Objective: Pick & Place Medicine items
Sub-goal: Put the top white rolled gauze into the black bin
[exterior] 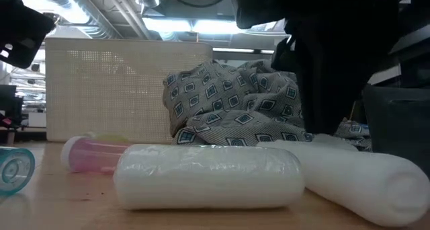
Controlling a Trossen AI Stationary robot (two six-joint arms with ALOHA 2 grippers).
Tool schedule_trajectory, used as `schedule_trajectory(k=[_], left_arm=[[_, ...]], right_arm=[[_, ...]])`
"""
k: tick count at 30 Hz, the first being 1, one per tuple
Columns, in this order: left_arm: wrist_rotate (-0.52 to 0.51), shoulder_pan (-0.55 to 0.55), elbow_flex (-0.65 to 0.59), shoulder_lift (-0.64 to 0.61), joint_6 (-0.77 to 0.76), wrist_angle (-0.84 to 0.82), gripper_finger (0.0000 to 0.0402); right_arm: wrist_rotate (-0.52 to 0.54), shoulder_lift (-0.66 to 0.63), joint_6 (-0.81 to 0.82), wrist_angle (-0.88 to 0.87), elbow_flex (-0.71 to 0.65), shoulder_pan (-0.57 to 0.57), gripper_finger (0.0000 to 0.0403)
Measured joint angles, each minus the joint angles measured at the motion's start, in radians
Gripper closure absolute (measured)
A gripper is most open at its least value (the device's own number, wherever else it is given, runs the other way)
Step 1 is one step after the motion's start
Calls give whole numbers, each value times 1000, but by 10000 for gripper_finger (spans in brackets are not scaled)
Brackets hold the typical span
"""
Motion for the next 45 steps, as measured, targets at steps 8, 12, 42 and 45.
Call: schedule_trajectory(k=[8, 12, 42, 45], left_arm=[[2, -2, 0, 0, 0, 0, 272], [1, -5, 0, 0, 0, 0, 272], [-8, -23, 0, 0, -16, -8, 272], [-8, -23, 0, 0, -16, -9, 272]], right_arm=[[-12, 10, -2, 28, 0, -2, 242], [-29, 39, -31, 60, 0, -2, 244], [-64, 37, 12, 86, -27, -25, 243], [-93, 37, 26, 114, -42, -24, 243]])
